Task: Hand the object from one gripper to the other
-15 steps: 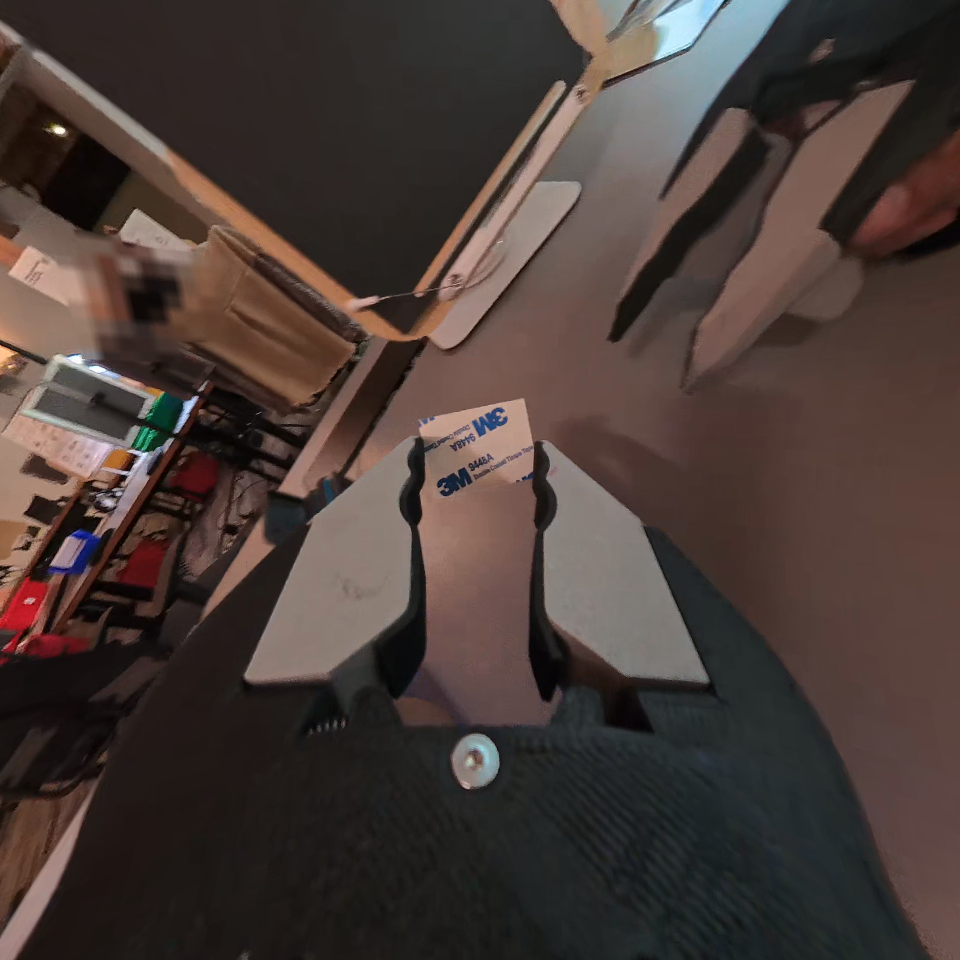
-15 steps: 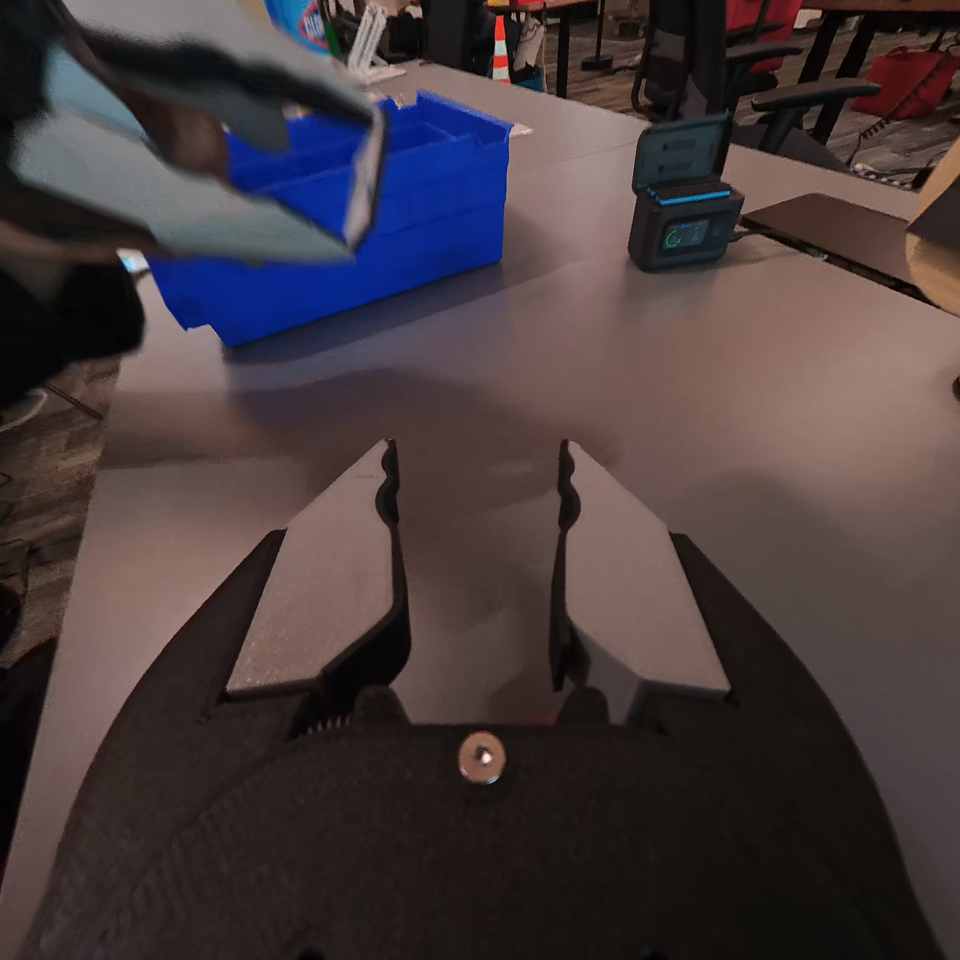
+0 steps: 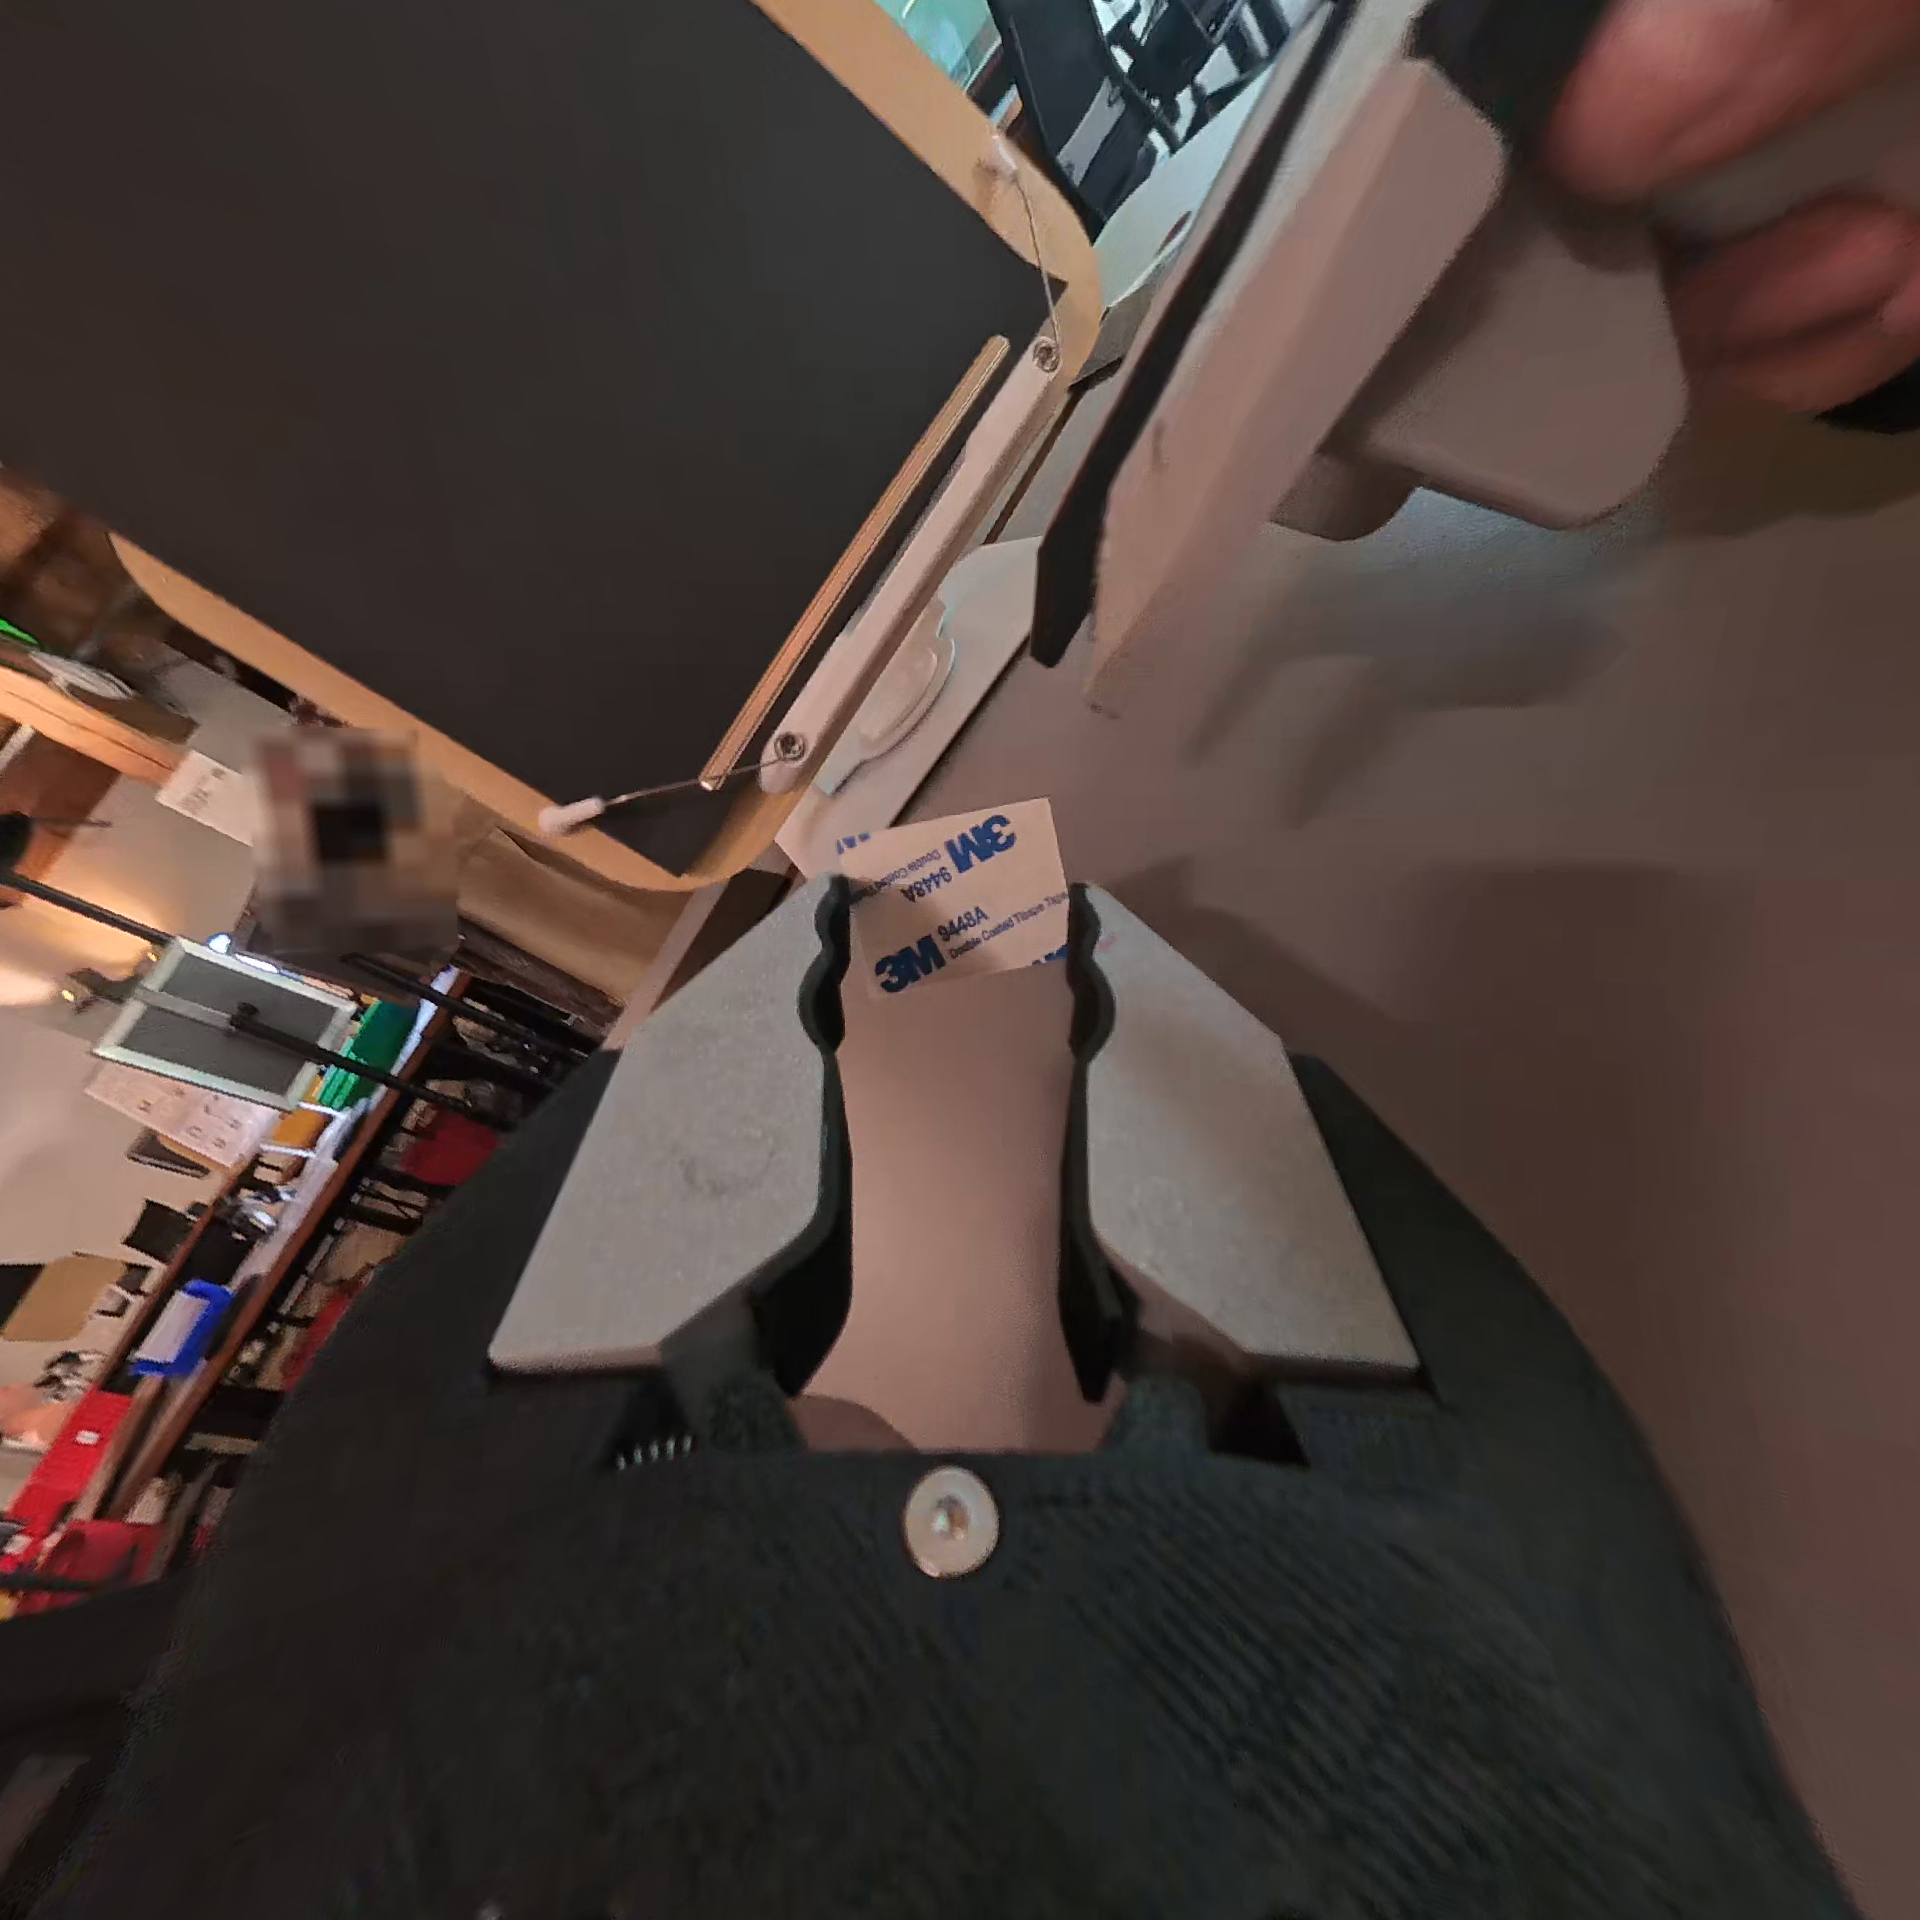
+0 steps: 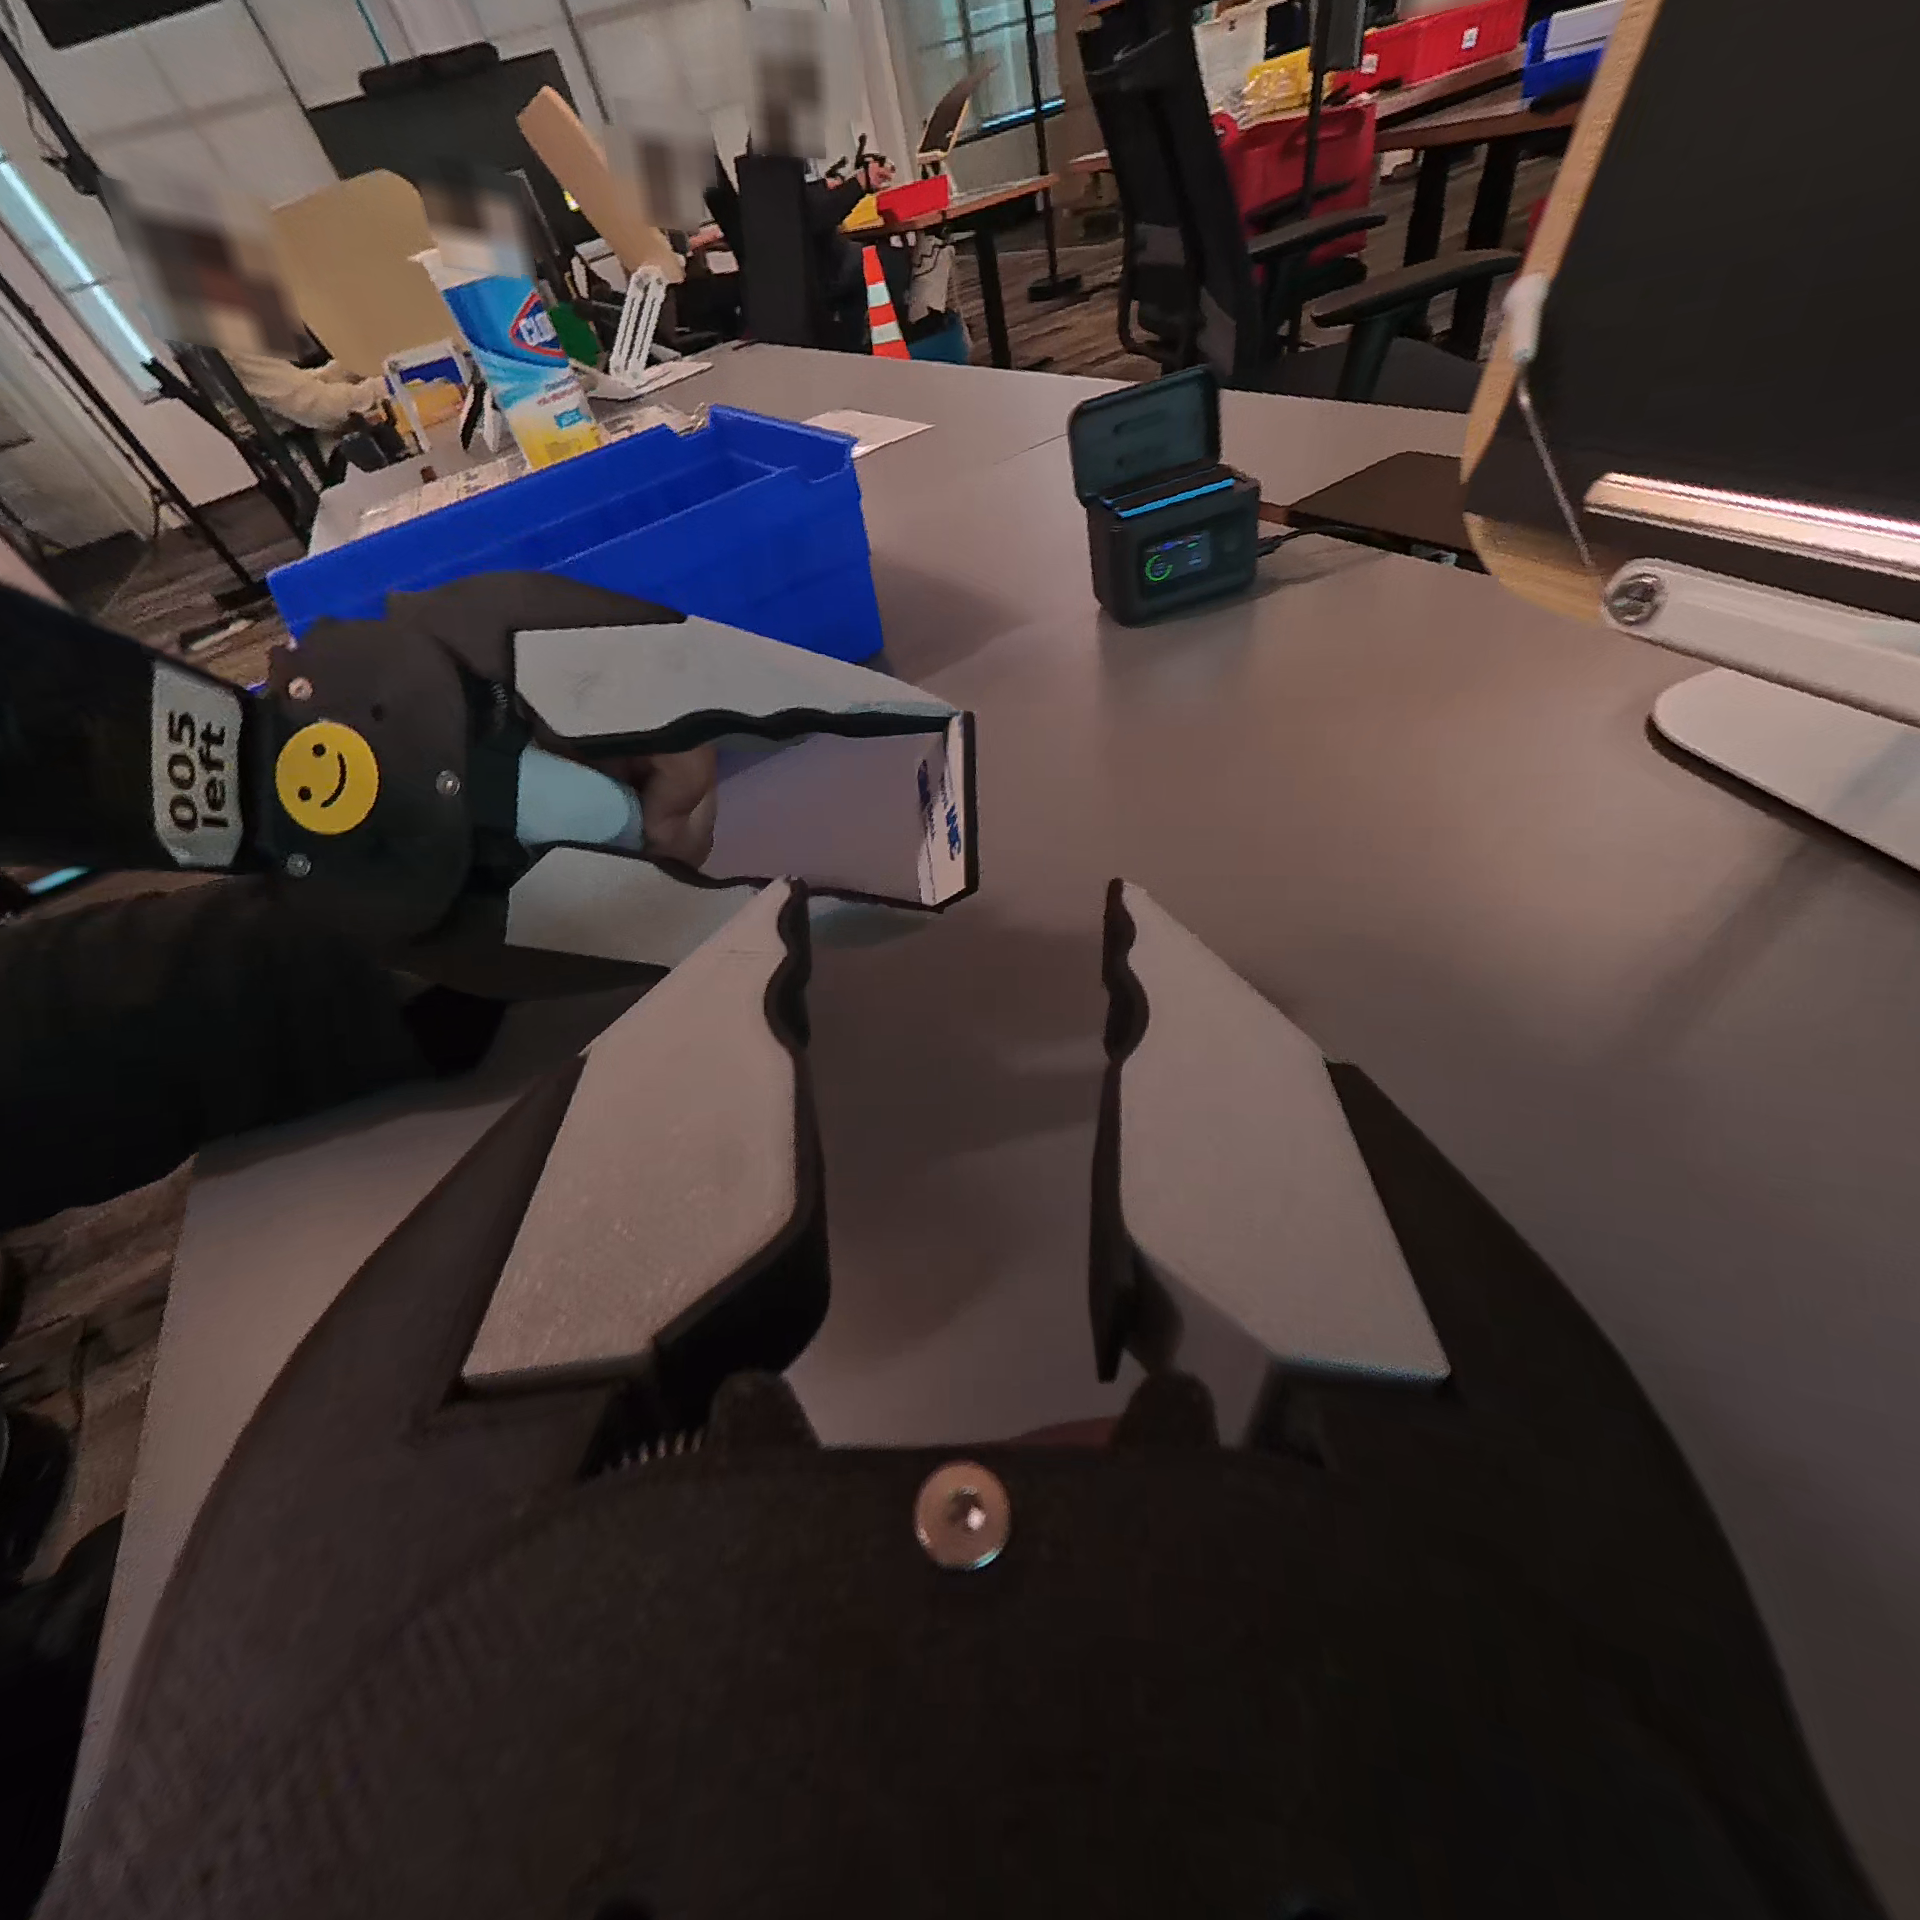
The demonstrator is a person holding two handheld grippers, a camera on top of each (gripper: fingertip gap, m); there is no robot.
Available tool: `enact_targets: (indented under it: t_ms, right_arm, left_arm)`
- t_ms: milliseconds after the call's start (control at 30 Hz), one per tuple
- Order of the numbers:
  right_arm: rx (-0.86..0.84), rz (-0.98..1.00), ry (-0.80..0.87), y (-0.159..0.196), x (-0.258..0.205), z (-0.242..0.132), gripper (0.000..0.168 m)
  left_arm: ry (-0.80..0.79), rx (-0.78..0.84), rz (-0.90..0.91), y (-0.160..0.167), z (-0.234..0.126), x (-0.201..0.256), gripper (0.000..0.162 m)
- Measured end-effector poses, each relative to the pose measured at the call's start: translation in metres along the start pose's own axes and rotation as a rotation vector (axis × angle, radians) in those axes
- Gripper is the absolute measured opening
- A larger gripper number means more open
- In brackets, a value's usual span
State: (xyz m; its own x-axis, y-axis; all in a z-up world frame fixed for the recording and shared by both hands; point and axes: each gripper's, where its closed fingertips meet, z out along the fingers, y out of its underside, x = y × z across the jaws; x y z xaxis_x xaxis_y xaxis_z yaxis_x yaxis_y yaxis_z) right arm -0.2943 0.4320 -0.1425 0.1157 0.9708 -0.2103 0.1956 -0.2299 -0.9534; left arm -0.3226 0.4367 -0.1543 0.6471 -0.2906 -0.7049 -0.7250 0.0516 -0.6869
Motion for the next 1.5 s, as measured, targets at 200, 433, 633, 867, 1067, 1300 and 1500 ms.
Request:
enact_targets:
  t_ms: [200, 433, 633, 867, 1067, 1300, 1500]
  right_arm:
    - [0.011, 0.020, 0.010, 0.000, 0.008, -0.001, 0.053]
    - [-0.021, -0.029, -0.037, 0.008, -0.007, 0.010, 0.051]
    - [-0.008, -0.063, -0.148, 0.007, -0.032, 0.013, 0.000]
    - [-0.102, -0.380, 0.107, 0.014, -0.006, 0.010, 0.000]
    - [-0.216, -0.656, 0.377, 0.017, 0.021, 0.003, 0.000]
    - [-0.221, -0.660, 0.360, 0.020, 0.017, 0.005, 0.000]
    - [-0.226, -0.676, 0.354, 0.022, 0.015, 0.007, 0.000]
  left_arm:
    - [0.007, -0.019, 0.064, 0.004, 0.007, 0.009, 0.040]
    - [-0.009, 0.122, 0.068, -0.020, -0.014, 0.009, 0.041]
    - [0.024, 0.188, 0.128, -0.033, -0.023, 0.022, 0.040]
    - [0.102, 0.163, -0.016, -0.025, -0.020, 0.027, 0.033]
    - [0.110, 0.087, -0.173, -0.003, -0.017, 0.014, 0.034]
    - [0.102, 0.041, -0.149, 0.005, -0.010, 0.019, 0.033]
    - [0.114, 0.024, -0.209, 0.010, -0.008, 0.017, 0.031]
